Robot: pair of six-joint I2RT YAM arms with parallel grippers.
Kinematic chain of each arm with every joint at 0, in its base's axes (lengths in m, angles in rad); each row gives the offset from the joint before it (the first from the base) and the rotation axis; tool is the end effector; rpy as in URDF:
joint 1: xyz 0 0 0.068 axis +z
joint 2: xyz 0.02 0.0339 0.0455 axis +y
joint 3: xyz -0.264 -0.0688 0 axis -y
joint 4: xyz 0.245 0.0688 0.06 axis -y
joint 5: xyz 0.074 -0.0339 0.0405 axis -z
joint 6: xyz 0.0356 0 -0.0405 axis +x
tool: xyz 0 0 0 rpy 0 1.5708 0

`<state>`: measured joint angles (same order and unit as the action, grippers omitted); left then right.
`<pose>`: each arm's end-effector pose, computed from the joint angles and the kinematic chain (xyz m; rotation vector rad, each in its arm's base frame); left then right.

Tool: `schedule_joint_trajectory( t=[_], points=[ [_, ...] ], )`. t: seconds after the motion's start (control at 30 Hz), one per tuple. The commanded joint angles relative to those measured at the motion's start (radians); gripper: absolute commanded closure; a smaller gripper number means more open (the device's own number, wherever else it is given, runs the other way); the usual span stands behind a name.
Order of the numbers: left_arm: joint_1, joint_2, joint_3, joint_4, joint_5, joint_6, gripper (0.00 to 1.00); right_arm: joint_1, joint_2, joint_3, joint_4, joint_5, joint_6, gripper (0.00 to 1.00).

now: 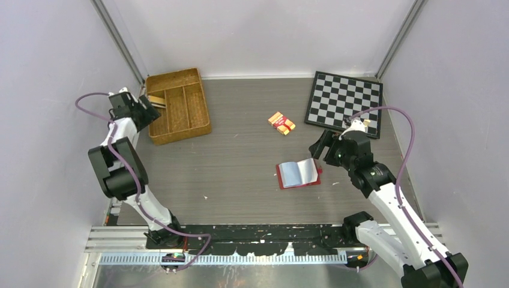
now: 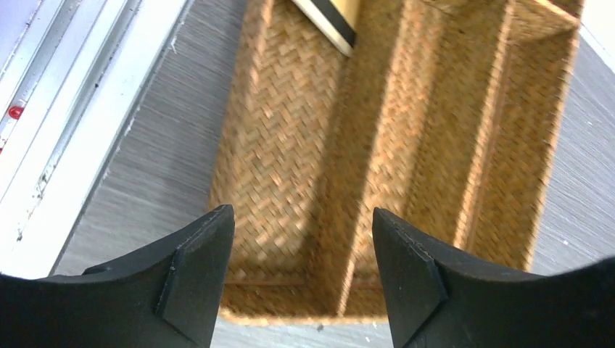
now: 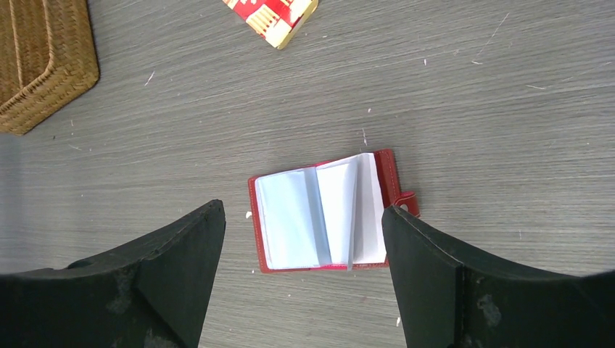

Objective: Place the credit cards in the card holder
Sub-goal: Pick up the credit card from the storage box.

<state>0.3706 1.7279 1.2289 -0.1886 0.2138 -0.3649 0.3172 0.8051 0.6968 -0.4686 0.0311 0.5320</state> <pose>0.3655 0.1339 0.2406 -0.7017 2.1384 -0.2382 0.1704 0.0548 0.2772 0.2523 2.1685 0.4568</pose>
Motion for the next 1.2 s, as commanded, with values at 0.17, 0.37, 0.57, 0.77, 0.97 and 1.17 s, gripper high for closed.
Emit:
schedule_joint_trajectory(
  t=[0.17, 0.37, 0.57, 0.77, 0.97, 1.17],
  points=[
    [0.016, 0.232, 0.25, 0.034, 0.009, 0.087, 0.28, 0.002, 0.013, -0.003, 0.05, -0.075, -0.027, 0.16],
    [0.015, 0.393, 0.452, -0.037, -0.008, 0.153, 0.25, 0.001, 0.041, -0.004, 0.065, -0.103, -0.005, 0.16],
    [0.015, 0.503, 0.605, -0.086, 0.006, 0.188, 0.25, 0.002, 0.064, -0.012, 0.103, -0.131, 0.024, 0.15],
    [0.013, 0.594, 0.704, -0.135, 0.022, 0.208, 0.25, 0.001, 0.097, -0.003, 0.118, -0.154, 0.038, 0.15],
    [0.013, 0.616, 0.727, -0.162, -0.014, 0.22, 0.32, 0.002, 0.103, -0.003, 0.123, -0.158, 0.043, 0.15],
    [0.015, 0.581, 0.711, -0.147, -0.058, 0.233, 0.38, 0.002, 0.107, -0.008, 0.128, -0.166, 0.044, 0.15]
  ],
)
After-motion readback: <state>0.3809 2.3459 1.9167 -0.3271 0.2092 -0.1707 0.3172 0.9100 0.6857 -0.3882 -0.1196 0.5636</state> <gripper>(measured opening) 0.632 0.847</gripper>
